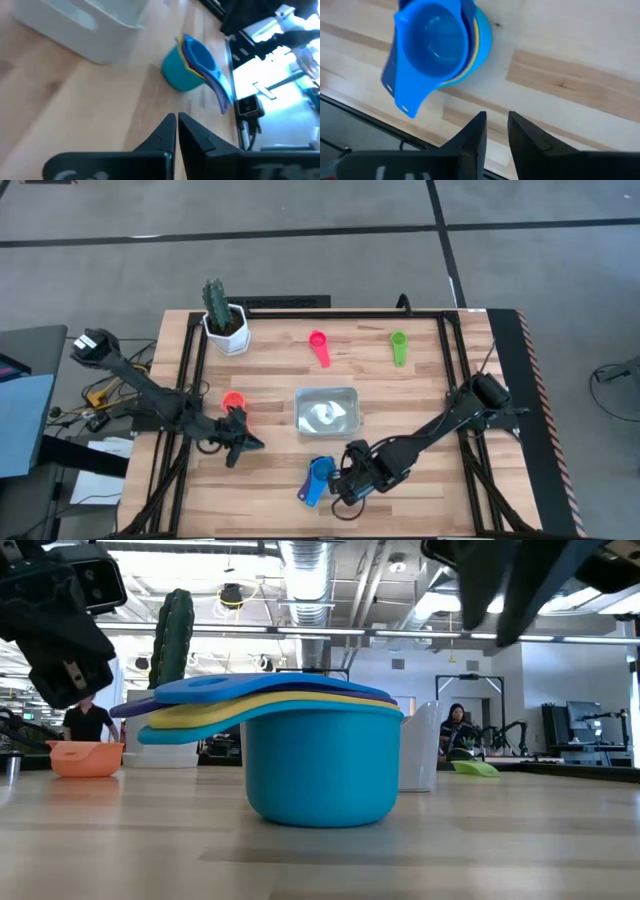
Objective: Nest measuring cups in basket
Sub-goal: Stack the blue measuring cup on top of the dark blue measuring cup
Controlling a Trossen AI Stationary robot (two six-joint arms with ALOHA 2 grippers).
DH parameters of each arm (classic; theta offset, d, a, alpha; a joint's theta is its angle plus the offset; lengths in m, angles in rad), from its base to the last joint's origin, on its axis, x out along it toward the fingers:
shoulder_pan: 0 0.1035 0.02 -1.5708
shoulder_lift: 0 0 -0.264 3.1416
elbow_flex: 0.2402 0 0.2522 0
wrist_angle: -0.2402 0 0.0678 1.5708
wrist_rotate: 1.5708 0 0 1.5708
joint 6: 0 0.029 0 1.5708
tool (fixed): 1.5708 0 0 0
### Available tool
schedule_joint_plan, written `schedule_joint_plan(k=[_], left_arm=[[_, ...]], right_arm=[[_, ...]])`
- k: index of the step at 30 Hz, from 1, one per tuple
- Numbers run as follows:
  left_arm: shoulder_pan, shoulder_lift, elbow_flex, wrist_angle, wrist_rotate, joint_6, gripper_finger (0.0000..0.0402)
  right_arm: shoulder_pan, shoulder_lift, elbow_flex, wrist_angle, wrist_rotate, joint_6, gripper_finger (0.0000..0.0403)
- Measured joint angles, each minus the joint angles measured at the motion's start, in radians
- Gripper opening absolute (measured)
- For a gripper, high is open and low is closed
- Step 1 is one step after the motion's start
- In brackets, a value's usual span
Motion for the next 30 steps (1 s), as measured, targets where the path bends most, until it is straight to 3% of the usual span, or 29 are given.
schedule_joint_plan(k=[5, 11, 24, 30], left_arm=[[-0.01, 0.25, 0.088, 0.133, 0.026, 0.016, 0.0001], [-0.009, 0.476, 0.239, 0.145, 0.058, 0.078, 0.0001], [0.033, 0.699, 0.406, 0.144, 0.18, 0.086, 0.0], [0.041, 0.783, 0.483, 0.145, 0.249, 0.105, 0.0]], right_arm=[[0.017, 0.0, 0.0, -0.003, 0.013, -0.019, 0.009], [0.02, 0.0, 0.0, 0.031, 0.012, -0.041, 0.0076], [0.027, 0.086, 0.008, 0.221, 0.007, -0.028, 0.004], [0.014, 0.118, 0.005, 0.231, -0.007, -0.048, 0.0017]])
